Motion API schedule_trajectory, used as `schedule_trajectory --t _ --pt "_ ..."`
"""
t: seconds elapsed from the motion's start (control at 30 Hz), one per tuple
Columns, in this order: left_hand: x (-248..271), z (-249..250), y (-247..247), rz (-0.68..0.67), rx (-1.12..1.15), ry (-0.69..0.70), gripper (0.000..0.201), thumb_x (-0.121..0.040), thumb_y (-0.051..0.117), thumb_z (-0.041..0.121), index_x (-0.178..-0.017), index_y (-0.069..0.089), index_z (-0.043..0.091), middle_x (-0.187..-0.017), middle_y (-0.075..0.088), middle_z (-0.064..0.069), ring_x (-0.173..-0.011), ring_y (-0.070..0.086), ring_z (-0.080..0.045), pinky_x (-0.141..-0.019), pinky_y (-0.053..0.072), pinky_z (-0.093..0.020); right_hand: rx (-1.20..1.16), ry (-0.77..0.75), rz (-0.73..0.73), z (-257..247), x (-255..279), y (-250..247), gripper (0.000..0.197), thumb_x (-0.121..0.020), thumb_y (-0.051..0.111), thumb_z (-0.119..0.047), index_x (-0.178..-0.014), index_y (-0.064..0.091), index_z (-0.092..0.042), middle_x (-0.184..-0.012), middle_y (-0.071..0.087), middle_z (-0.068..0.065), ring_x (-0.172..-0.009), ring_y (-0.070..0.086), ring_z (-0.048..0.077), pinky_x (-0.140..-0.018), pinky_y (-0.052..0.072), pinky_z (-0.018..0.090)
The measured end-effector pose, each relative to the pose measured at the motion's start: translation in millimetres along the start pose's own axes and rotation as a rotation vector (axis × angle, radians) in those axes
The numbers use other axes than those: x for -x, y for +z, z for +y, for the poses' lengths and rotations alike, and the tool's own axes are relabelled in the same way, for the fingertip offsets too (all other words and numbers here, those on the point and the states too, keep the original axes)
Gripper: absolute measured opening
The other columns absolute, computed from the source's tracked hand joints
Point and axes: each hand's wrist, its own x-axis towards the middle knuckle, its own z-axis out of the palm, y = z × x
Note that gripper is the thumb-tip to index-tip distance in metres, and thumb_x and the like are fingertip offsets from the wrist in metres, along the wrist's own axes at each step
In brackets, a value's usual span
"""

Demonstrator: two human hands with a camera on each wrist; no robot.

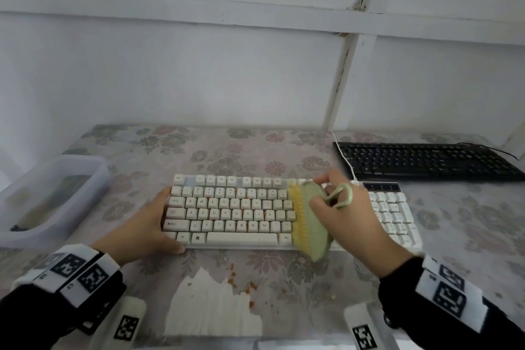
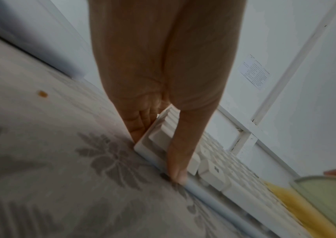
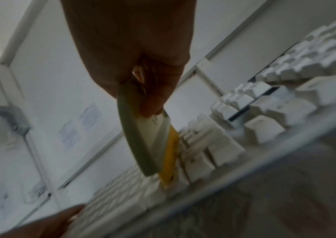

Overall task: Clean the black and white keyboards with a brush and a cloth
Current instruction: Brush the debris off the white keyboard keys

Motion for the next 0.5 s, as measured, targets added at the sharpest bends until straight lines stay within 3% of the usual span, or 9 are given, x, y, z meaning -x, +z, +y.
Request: schedule_trajectory --t 0.07,0.17,0.23,0.33,0.43,0.5 --pt "-1 0 0 -0.002 -0.004 0.005 0.103 -0.041 0.082 0.016 -0.127 0.033 0.044 -0.123 0.06 0.01 -0.111 0.059 -0.005 -0.099 0.048 -0.035 0.011 0.032 -0.066 2 12 0 0.008 -0.085 0.055 -0.01 -0.088 0.056 -0.017 -0.054 0.05 0.002 -0.04 0.037 0.007 -0.038 0.029 0.017" --pt "0 1 0 -0.005 -0.008 -0.007 0.1 -0.043 0.082 0.013 -0.124 0.034 0.044 -0.123 0.06 0.01 -0.111 0.059 -0.004 -0.098 0.048 -0.033 0.018 0.073 -0.109 -6 17 -10 0.005 -0.086 0.056 -0.015 -0.085 0.059 -0.019 -0.059 0.057 0.006 -0.043 0.043 0.006 -0.038 0.036 0.021" --pt "1 3 0 -0.001 -0.021 -0.007 0.098 -0.044 0.082 0.013 -0.123 0.033 0.044 -0.123 0.059 0.011 -0.111 0.058 -0.004 -0.099 0.047 -0.034 -0.011 0.05 -0.027 -14 9 -17 0.007 -0.085 0.058 -0.013 -0.082 0.061 -0.019 -0.064 0.062 0.008 -0.045 0.045 0.007 -0.04 0.037 0.02" --pt "1 3 0 0.001 -0.027 -0.014 0.098 -0.046 0.081 0.011 -0.123 0.032 0.044 -0.122 0.059 0.011 -0.11 0.059 -0.004 -0.097 0.048 -0.032 -0.035 0.004 0.111 -24 -12 -16 0.009 -0.084 0.058 -0.014 -0.091 0.061 -0.019 -0.07 0.064 0.005 -0.05 0.05 0.007 -0.041 0.036 0.017" --pt "1 2 0 0.003 -0.037 -0.016 0.099 -0.043 0.082 0.016 -0.122 0.031 0.047 -0.122 0.059 0.011 -0.11 0.059 -0.005 -0.098 0.048 -0.034 -0.039 -0.046 0.127 -29 -27 -4 0.008 -0.088 0.056 -0.014 -0.096 0.057 -0.015 -0.07 0.063 0.004 -0.047 0.05 0.003 -0.039 0.035 0.013" --pt "1 1 0 0.01 -0.039 -0.016 0.098 -0.043 0.083 0.017 -0.121 0.033 0.049 -0.121 0.06 0.012 -0.109 0.059 -0.004 -0.097 0.049 -0.034 -0.016 -0.045 0.105 -27 -27 1 0.008 -0.089 0.055 -0.014 -0.096 0.058 -0.012 -0.073 0.065 0.01 -0.049 0.048 0.007 -0.042 0.035 0.018"
